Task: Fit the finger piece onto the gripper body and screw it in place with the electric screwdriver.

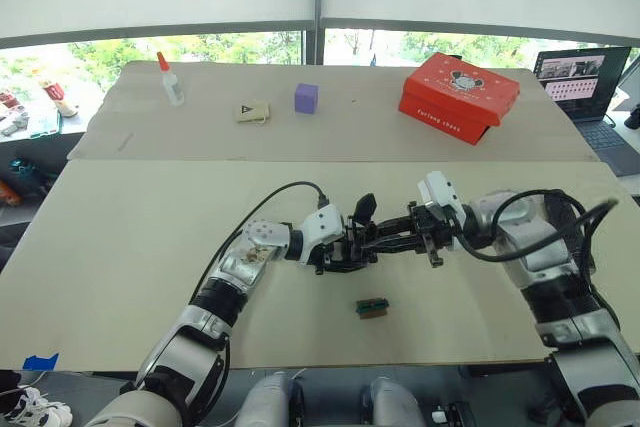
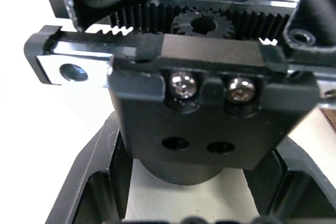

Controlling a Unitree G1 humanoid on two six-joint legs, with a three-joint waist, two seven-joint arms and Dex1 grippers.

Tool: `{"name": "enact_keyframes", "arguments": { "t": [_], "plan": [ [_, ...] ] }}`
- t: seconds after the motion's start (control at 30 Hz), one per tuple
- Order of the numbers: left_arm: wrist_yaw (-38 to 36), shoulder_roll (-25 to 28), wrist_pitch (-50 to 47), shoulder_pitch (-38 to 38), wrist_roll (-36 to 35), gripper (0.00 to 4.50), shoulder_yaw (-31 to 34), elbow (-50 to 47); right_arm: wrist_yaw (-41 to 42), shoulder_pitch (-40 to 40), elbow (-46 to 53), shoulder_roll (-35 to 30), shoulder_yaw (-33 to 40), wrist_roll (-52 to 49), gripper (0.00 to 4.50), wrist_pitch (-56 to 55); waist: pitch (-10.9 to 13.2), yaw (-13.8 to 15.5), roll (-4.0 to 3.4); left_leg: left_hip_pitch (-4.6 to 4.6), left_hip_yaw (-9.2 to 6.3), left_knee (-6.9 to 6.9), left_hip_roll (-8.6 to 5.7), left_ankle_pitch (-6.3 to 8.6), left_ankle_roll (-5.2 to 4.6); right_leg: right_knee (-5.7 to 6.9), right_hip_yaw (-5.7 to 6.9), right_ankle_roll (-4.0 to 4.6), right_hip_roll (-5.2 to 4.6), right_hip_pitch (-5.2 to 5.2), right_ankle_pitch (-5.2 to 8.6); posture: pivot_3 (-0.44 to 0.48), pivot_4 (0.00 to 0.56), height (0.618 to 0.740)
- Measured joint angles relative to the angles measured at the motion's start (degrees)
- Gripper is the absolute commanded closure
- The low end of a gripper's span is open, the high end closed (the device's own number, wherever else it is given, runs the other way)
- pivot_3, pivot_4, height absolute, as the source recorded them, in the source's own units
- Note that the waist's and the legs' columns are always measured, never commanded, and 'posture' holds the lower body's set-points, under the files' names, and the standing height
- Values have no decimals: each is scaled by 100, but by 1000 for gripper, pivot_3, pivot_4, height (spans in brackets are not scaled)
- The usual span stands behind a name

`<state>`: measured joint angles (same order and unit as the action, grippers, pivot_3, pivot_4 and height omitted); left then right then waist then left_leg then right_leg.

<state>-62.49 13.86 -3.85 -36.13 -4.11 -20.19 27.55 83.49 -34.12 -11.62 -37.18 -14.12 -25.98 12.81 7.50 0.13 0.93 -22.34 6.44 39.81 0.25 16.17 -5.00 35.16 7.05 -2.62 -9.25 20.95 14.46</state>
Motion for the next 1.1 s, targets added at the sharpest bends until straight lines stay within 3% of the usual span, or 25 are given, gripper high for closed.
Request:
{"name": "enact_keyframes", "arguments": {
  "t": [0.2,0.5,0.87,1.1],
  "plan": [
    [-22,47,-2,0,-3,2177,5,-1,-246,131,168,64,77,-3,4179,167,-1,-5,-1,5,-2,0,7,1,2,1,2,0,-5,-2,0,0,150,740],
    [-60,69,-4,-4,1,2177,8,-3,-1242,825,1421,58,421,-33,4179,1020,-9,-11,-12,6,0,-3,10,17,29,-2,5,1,-6,0,-1,0,150,740],
    [-62,93,-8,-7,-2,2177,20,-2,-626,169,632,51,126,-13,4179,971,-9,-37,-13,6,2,-3,12,8,6,-4,4,2,-2,8,-1,0,150,740],
    [-4,72,-17,10,-8,2177,20,-2,-582,160,558,42,106,-1,4179,858,-10,-31,-13,9,1,-3,13,11,9,-5,5,4,-6,11,-2,0,150,740]
  ]
}}
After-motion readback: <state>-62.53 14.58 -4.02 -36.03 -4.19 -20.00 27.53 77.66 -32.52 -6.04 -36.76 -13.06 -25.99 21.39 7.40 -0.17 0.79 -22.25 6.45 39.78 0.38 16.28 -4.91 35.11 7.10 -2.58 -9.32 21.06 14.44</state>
